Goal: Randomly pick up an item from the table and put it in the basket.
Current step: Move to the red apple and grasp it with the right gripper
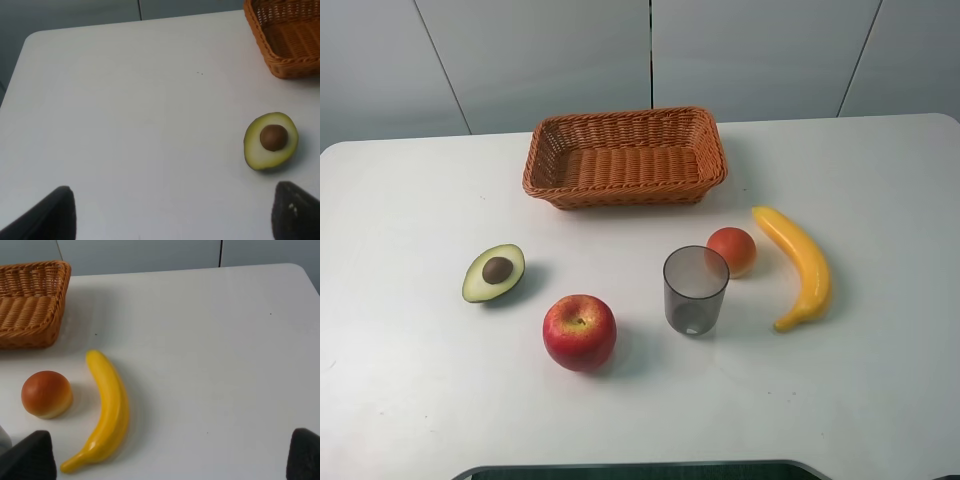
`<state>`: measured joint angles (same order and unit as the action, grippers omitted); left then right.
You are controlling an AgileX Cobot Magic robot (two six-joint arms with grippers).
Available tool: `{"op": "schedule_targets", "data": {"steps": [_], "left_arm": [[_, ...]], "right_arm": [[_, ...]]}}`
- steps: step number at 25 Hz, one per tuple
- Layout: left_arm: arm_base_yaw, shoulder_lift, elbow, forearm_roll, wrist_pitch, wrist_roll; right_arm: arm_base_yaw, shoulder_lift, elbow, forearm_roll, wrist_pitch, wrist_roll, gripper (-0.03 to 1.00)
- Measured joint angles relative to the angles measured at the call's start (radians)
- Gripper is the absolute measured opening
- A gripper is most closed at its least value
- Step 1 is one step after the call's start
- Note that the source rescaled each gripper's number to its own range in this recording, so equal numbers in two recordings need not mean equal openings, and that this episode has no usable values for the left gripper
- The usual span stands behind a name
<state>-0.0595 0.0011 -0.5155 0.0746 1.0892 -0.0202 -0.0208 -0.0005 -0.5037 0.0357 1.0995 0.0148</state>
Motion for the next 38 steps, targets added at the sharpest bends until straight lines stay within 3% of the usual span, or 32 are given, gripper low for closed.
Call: {"op": "schedule_targets", "data": {"steps": [26,29,33,38], "left_arm": [[0.000,0.000,0.000,0.000,0.000,-0.002],[0.000,0.000,0.000,0.000,0.000,-0.002],[0.000,0.000,0.000,0.000,0.000,-0.002],[0.000,0.000,0.000,0.000,0.000,-0.002]], "right_arm": [[0.000,0.000,0.000,0.000,0.000,0.000,1.00],[0.000,-0.001,-0.005,0.049,0.008,0.000,1.00],[0.000,0.053,-0.096,0.102,0.075,0.000,1.00],[0.000,0.250,-0.261,0.066,0.085,0.000,1.00]]}}
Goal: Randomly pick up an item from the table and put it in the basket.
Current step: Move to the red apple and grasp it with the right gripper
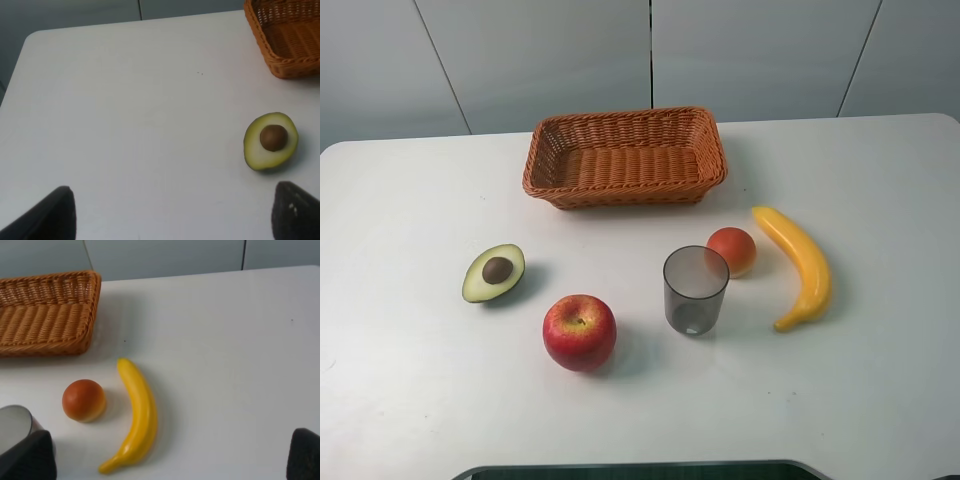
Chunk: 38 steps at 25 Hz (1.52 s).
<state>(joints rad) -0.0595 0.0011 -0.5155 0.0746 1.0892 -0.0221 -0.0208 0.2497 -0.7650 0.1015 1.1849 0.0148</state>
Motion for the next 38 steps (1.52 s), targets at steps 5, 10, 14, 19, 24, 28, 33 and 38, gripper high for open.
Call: {"op": "schedule_targets", "data": {"steps": [5,10,14,19,24,28,33,38], "left_arm": [[0.000,0.000,0.000,0.000,0.000,0.000],[0.000,0.000,0.000,0.000,0.000,0.000],[0.000,0.000,0.000,0.000,0.000,0.000],[0.000,0.000,0.000,0.000,0.000,0.000],[0.000,0.000,0.000,0.000,0.000,0.000],[0.000,0.000,0.000,0.000,0.000,0.000],[0.000,0.000,0.000,0.000,0.000,0.000],[0.000,0.000,0.000,0.000,0.000,0.000]], "right_arm": [[0.000,0.188,-0.059,0.020,-0.014,0.014,1.00],[0.007,0.351,-0.059,0.075,-0.055,0.020,1.00],[0.117,0.450,-0.059,0.063,-0.097,-0.015,1.00],[0.344,0.576,-0.061,0.010,-0.133,-0.047,1.00],[0.555,0.745,-0.118,-0.036,-0.139,-0.114,1.00],[0.679,0.891,-0.202,-0.045,-0.135,-0.181,1.00],[0.799,1.083,-0.283,-0.066,-0.133,-0.272,1.00],[0.910,1.242,-0.363,-0.086,-0.131,-0.316,1.00]]}}
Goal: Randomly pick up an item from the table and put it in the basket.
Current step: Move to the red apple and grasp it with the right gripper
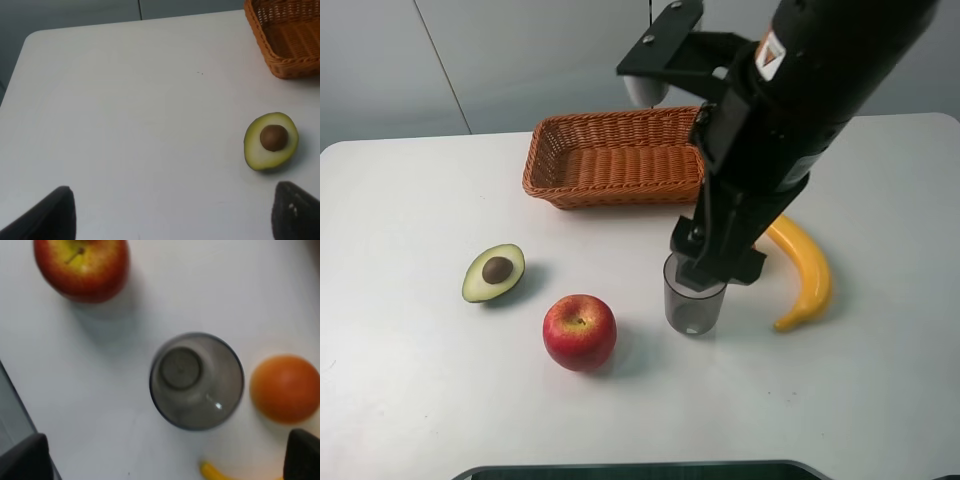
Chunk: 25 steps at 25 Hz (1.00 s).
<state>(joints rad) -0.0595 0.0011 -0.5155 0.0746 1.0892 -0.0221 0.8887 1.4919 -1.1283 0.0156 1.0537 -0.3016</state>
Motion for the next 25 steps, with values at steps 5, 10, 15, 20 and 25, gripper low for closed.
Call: {"op": "schedule_targets", "data": {"steps": [5,10,15,20,25], "left_arm": [[0.000,0.000,0.000,0.000,0.000,0.000],[0.000,0.000,0.000,0.000,0.000,0.000],[0.000,0.000,0.000,0.000,0.000,0.000],[0.000,0.000,0.000,0.002,0.000,0.000],[0.000,0.000,0.000,0.002,0.000,0.000]], "right_arm": [[0.071,0.122,-0.085,-0.004,-0.002,-0.023,1.00],[0.088,0.255,-0.166,0.000,-0.011,-0.034,1.00],[0.127,0.348,-0.192,0.000,-0.060,-0.045,1.00],[0.168,0.395,-0.194,0.016,-0.133,-0.052,1.00],[0.169,0.453,-0.194,0.020,-0.226,-0.056,1.00]]}}
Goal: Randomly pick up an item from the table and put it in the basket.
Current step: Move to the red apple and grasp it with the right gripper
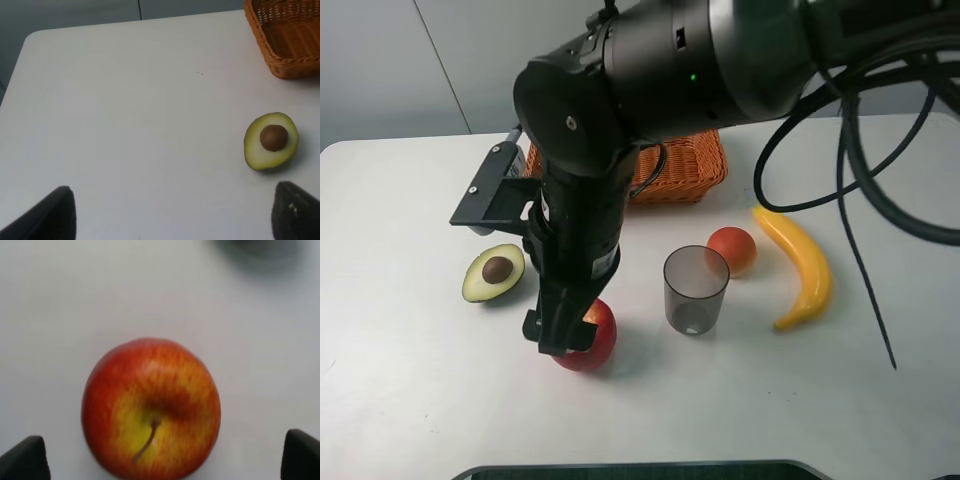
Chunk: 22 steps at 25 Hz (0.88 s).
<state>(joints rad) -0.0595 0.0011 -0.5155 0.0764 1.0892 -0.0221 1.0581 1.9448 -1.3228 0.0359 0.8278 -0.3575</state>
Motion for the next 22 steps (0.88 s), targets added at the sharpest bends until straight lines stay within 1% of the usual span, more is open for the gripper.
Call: {"op": "schedule_targets", "data": {"steps": [3,9,16,22], "left_arm": [[0.000,0.000,0.000,0.000,0.000,0.000],[0.000,0.000,0.000,0.000,0.000,0.000],[0.000,0.000,0.000,0.000,0.000,0.000],[0.000,-0.001,0.000,0.000,0.000,0.000]], "right_arm": [[0.000,0.022,0.000,0.013,-0.022,-0.004,1.00],[0.000,0.053,0.000,0.052,-0.031,-0.016,1.00],[0.000,0.092,0.000,0.058,-0.035,-0.020,1.00],[0.000,0.123,0.000,0.058,-0.057,-0.020,1.00]]}}
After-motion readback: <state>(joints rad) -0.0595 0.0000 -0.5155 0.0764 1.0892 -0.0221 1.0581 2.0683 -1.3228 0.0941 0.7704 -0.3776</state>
